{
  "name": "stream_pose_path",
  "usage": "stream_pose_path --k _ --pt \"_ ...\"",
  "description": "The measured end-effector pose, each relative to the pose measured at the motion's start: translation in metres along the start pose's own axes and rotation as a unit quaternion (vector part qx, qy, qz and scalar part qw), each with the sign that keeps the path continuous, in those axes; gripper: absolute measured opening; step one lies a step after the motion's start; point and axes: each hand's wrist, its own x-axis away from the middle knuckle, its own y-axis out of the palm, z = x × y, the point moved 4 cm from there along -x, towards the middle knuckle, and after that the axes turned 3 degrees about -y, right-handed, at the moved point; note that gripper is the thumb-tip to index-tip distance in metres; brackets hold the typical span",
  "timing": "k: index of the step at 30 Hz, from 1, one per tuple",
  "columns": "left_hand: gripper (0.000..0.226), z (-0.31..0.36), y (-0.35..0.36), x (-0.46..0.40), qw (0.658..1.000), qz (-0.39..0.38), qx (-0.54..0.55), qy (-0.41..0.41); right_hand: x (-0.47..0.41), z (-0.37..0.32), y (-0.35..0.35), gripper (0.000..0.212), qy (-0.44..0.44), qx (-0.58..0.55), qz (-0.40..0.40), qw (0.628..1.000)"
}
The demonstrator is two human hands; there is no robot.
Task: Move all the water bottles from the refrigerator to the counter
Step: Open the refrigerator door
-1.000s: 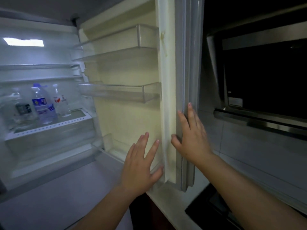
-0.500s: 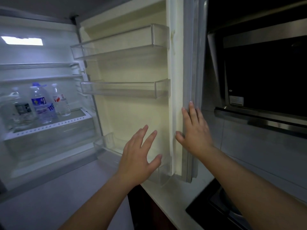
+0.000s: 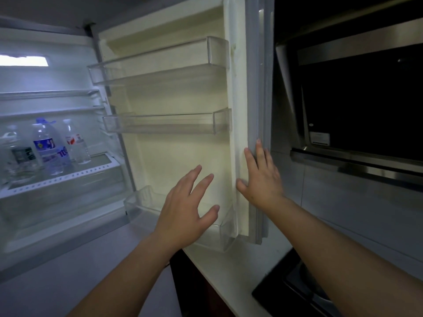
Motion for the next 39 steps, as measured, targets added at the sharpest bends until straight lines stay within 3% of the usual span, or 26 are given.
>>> stream_pose_path --k 18,30,39 --pt "0.068 0.02 0.016 -0.029 0.999 0.005 -0.028 -0.028 -0.008 0.016 0.009 0.098 -0.048 0.024 -0.015 0.998" --pt "0.069 0.029 0.007 -0.019 0.997 0.02 -0.001 -0.069 -0.005 0.017 0.001 0.093 -0.048 0.032 -0.022 0.998" --pt "0.07 0.01 -0.011 -0.003 0.991 0.024 0.041 -0.129 0.01 -0.003 -0.029 0.075 -0.094 -0.027 0.062 0.993"
